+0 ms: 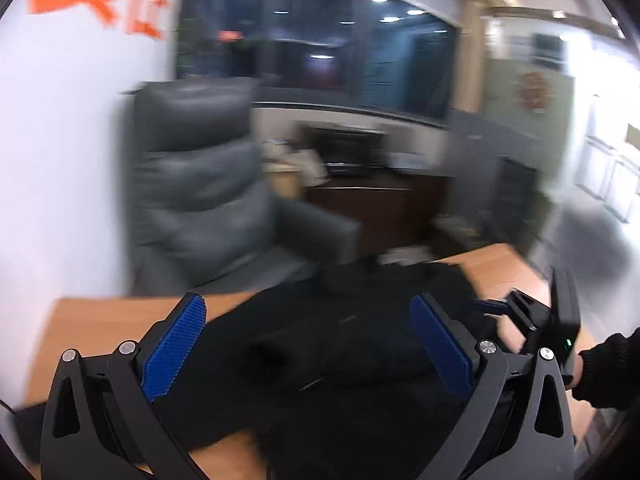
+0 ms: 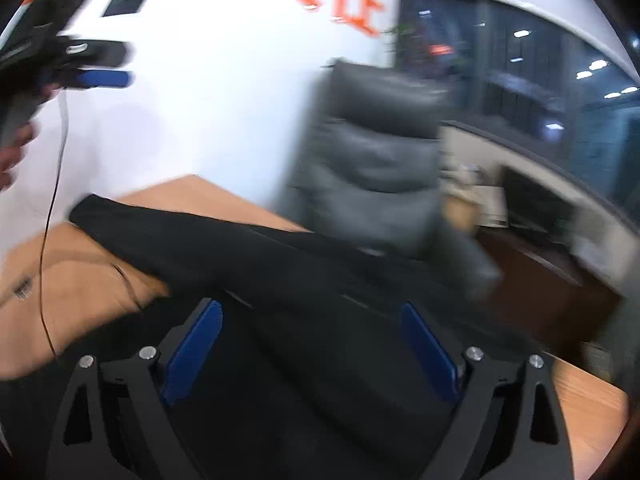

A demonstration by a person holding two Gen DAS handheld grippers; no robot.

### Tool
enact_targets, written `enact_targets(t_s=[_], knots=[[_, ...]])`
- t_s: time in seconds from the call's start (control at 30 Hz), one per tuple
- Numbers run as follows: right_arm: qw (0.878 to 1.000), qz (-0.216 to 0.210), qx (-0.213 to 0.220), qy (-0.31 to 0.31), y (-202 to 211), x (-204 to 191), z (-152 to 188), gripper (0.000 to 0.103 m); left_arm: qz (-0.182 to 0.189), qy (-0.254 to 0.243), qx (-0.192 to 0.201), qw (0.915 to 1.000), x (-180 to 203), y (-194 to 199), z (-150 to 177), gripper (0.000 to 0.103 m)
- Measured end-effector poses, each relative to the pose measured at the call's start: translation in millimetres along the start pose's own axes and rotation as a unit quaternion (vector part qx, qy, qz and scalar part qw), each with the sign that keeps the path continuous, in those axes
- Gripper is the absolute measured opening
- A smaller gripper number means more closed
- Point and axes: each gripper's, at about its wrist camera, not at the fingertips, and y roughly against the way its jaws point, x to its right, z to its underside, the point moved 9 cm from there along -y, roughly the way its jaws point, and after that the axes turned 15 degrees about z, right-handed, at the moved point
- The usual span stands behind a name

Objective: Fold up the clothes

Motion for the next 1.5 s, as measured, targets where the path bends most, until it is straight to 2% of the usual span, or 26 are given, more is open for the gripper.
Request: enact_targets(t_s=[0.07, 0.13, 0.17, 0.23, 0.37, 0.4, 0.43, 0.47, 0.5, 0.57, 0.67, 0.73, 0.8, 0.83, 0.87, 0.97, 1.07, 1.13, 1.17, 1.2, 1.23, 1.3, 1.33, 1.37, 1.43, 1.5], knots=[[0.997, 0.067, -0.038, 0.031, 4.9, 44.5, 42.7, 0.094, 0.038, 0.005, -0.029, 0.9989, 5.1, -51.6, 4.8, 0.103], [0.989, 0.106, -0.087, 0.055, -0.1, 80.9, 85.2, 0.087, 0.027, 0.016, -0.069, 0.9971, -12.5, -97.7, 23.9, 0.103], [0.989, 0.107, -0.090, 0.044, -0.9, 89.1, 90.4, 0.077, 0.021, 0.022, -0.089, 0.9956, -21.2, -120.6, 33.4, 0.103], [0.989, 0.109, -0.097, 0.020, -2.5, 105.6, 100.6, 0.070, 0.011, 0.032, -0.127, 0.9913, -35.9, -158.1, 53.9, 0.103], [0.987, 0.113, -0.111, -0.028, -5.6, 138.4, 121.2, 0.056, -0.002, 0.049, -0.184, 0.9817, -47.6, -180.3, 105.2, 0.103], [0.986, 0.114, -0.115, -0.040, -6.4, 146.6, 126.3, 0.047, -0.005, 0.053, -0.198, 0.9787, -50.5, -185.7, 118.0, 0.103], [0.985, 0.114, -0.118, -0.052, -7.2, 154.7, 131.5, 0.023, -0.008, 0.057, -0.212, 0.9755, -53.3, -191.0, 130.7, 0.103], [0.984, 0.115, -0.122, -0.064, -8.0, 162.9, 136.6, 0.015, -0.011, 0.061, -0.226, 0.9720, -56.1, -196.2, 143.4, 0.103], [0.982, 0.116, -0.125, -0.076, -8.8, 171.1, 141.7, 0.014, -0.015, 0.065, -0.241, 0.9683, -58.9, -201.4, 156.1, 0.103], [0.979, 0.118, -0.132, -0.099, -10.3, 187.3, 152.0, 0.013, -0.021, 0.067, -0.261, 0.9627, -62.2, -208.4, 177.5, 0.103], [0.973, 0.120, -0.150, -0.126, -8.4, 202.7, 172.2, 0.013, -0.028, 0.048, -0.256, 0.9652, -54.0, -205.3, 184.6, 0.103], [0.967, 0.115, -0.185, -0.129, -15.4, 203.3, 196.6, 0.013, -0.031, 0.047, -0.259, 0.9641, -52.9, -208.0, 183.6, 0.103], [0.955, 0.103, -0.232, -0.154, -24.9, 206.4, 219.6, 0.025, -0.035, 0.047, -0.263, 0.9631, -51.7, -210.6, 182.6, 0.103], [0.951, 0.110, -0.235, -0.168, -22.2, 212.2, 220.4, 0.042, -0.037, 0.047, -0.265, 0.9625, -51.2, -212.0, 182.1, 0.103], [0.949, 0.117, -0.233, -0.179, -17.2, 218.6, 218.7, 0.053, -0.034, 0.049, -0.262, 0.9632, -49.3, -212.1, 179.8, 0.103], [0.953, 0.115, -0.208, -0.189, 11.9, 230.3, 190.5, 0.057, -0.012, 0.053, -0.242, 0.9687, -39.3, -210.2, 169.4, 0.103], [0.970, 0.077, -0.152, -0.174, 15.5, 214.9, 136.3, 0.063, 0.009, 0.049, -0.225, 0.9732, -29.3, -210.5, 162.4, 0.103], [0.980, 0.047, -0.108, -0.161, 13.9, 200.0, 97.7, 0.081, 0.002, 0.050, -0.235, 0.9706, -35.9, -219.6, 170.2, 0.103], [0.984, 0.031, -0.086, -0.154, 13.5, 192.5, 78.4, 0.083, -0.006, 0.045, -0.239, 0.9701, -38.8, -225.2, 174.6, 0.103], [0.986, 0.016, -0.077, -0.148, 5.4, 182.2, 64.9, 0.083, -0.011, 0.041, -0.238, 0.9704, -40.1, -228.7, 177.1, 0.103], [0.985, 0.003, -0.097, -0.145, -16.0, 169.8, 67.5, 0.081, -0.013, 0.039, -0.233, 0.9717, -39.5, -229.7, 177.3, 0.103], [0.976, -0.011, -0.163, -0.142, -58.6, 152.6, 93.5, 0.062, -0.017, 0.035, -0.222, 0.9742, -38.3, -231.7, 177.6, 0.103], [0.970, -0.017, -0.196, -0.140, -79.3, 144.0, 106.3, 0.047, -0.018, 0.033, -0.220, 0.9749, -37.2, -231.0, 176.7, 0.103], [0.967, -0.019, -0.217, -0.136, -91.7, 139.0, 114.7, 0.043, -0.019, 0.032, -0.219, 0.9749, -35.4, -228.4, 174.6, 0.103], [0.968, -0.003, -0.219, -0.123, -90.1, 140.8, 117.5, 0.037, -0.022, 0.026, -0.209, 0.9773, -31.9, -218.6, 166.1, 0.103], [0.969, 0.013, -0.221, -0.110, -88.4, 142.6, 120.2, 0.038, -0.022, 0.018, -0.167, 0.9856, -31.4, -203.8, 155.0, 0.103]])
